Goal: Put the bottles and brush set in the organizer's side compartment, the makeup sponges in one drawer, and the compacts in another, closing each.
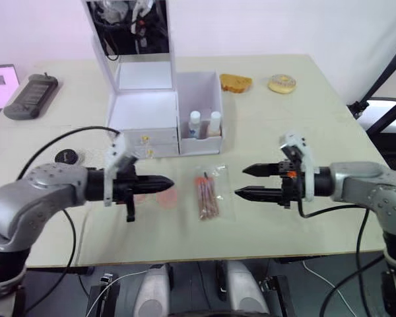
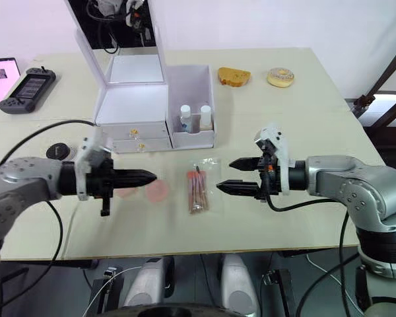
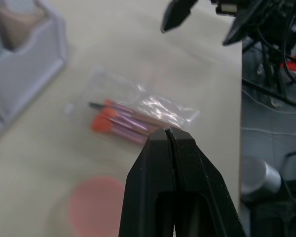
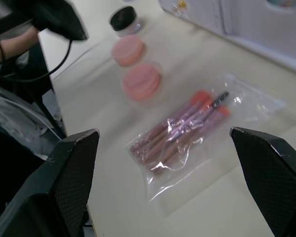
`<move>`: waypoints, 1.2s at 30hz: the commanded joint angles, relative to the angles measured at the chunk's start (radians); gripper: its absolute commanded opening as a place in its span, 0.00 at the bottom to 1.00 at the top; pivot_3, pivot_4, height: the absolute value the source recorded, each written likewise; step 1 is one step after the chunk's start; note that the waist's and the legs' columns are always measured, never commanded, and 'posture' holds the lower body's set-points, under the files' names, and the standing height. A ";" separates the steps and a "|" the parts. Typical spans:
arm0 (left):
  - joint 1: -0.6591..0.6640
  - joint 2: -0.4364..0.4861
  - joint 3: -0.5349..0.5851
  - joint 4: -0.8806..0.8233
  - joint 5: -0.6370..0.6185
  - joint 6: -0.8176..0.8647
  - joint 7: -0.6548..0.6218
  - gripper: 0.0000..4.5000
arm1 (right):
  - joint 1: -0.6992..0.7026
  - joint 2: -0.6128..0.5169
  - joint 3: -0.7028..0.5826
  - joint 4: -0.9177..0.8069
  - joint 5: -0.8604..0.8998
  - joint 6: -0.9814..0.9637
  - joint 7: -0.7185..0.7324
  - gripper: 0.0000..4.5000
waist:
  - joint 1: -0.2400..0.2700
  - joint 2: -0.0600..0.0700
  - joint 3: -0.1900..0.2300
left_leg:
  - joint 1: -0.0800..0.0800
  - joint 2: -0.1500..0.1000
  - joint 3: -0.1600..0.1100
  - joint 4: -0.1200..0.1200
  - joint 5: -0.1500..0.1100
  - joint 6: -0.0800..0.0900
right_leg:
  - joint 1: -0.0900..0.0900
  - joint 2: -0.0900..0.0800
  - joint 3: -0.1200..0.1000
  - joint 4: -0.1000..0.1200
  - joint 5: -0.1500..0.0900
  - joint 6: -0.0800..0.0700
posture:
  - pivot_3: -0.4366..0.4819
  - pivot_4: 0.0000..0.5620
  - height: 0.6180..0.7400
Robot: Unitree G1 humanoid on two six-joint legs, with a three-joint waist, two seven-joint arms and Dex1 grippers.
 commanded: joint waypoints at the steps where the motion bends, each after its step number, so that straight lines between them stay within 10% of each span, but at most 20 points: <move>1: -0.075 -0.076 -0.054 -0.018 -0.078 0.251 0.175 0.01 | -0.048 0.068 -0.007 0.007 0.032 0.086 -0.108 1.00 | 0.000 -0.001 0.000 | 0.000 0.000 -0.001 0.001 0.000 0.000 | 0.000 0.001 0.000 0.000 0.000 0.000 | 0.48 0.27 1.00; 11: -0.157 -0.390 0.049 0.078 -0.105 0.554 0.457 0.01 | -0.140 0.152 0.002 0.190 0.095 0.353 -0.275 1.00 | -0.002 -0.001 0.000 | 0.001 -0.001 -0.007 0.003 0.000 0.001 | 0.003 0.004 -0.001 0.002 0.000 0.004 | 0.48 0.27 1.00; 36: -0.070 -0.541 -0.041 0.150 -0.065 0.560 0.795 0.01 | -0.252 0.345 0.107 0.594 0.238 0.353 -0.456 1.00 | -0.006 0.000 -0.001 | 0.002 0.000 -0.010 0.002 0.000 0.001 | 0.004 0.007 -0.001 0.002 0.002 0.001 | 0.48 0.27 1.00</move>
